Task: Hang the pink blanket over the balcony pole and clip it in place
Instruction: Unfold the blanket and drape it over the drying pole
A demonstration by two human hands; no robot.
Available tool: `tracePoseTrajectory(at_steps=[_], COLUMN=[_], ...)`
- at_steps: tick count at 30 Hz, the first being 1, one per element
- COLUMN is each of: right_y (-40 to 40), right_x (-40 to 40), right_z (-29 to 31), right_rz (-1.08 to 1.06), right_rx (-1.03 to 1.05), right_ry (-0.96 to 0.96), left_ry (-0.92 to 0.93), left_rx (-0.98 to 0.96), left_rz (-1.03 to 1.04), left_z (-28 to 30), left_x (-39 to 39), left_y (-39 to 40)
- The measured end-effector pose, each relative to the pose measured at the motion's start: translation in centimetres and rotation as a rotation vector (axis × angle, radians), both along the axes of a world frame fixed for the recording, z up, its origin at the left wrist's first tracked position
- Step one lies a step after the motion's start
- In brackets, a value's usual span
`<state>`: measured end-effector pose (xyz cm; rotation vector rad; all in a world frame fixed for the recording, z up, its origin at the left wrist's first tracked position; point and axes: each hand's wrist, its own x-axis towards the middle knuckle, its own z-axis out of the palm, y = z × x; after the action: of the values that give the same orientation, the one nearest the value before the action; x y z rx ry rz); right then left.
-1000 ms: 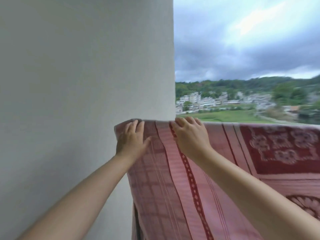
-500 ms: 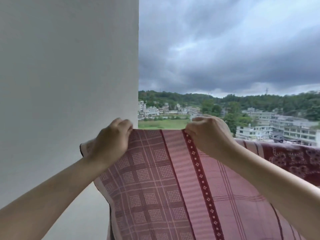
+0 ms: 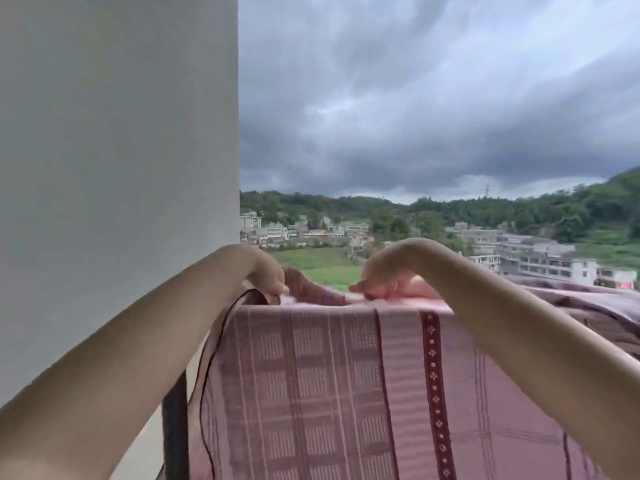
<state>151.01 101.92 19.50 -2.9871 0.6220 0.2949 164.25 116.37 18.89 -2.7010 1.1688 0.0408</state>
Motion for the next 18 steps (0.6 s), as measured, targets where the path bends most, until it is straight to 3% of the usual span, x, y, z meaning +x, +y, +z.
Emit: tracePoseTrajectory(at_steps=[2, 4, 9, 12, 14, 18], right_y=[0.8, 1.8, 2.8, 2.6, 2.2, 1.2], right_x=[-1.4, -2.9, -5.5, -6.0, -6.4, -7.5], right_z=[-1.6, -2.5, -3.8, -5.1, -6.0, -9.2], right_rz=[0.073, 0.220, 0.481, 0.576, 0.642, 0.637], right_rx=[0.044, 0.023, -0.054, -0.317, -0.527, -0.719], right_ry=[-0.049, -0.191, -0.601, -0.726, -0.848, -1.081], left_ry=[0.108, 0.161, -0.138, -0.580, -0.760, -0.590], left_rx=[0.048, -0.156, -0.796, -0.792, -0.806, -0.938], left_rz=[-0.018, -0.067, -0.279, -0.415, -0.334, -0.146], left_z=[-1.3, -2.1, -4.3, -7.5, -9.6, -13.0], left_x=[-0.7, -1.8, -3.9, -6.0, -7.1, -7.8], left_y=[1.1, 2.2, 6.1, 8.5, 9.1, 9.1])
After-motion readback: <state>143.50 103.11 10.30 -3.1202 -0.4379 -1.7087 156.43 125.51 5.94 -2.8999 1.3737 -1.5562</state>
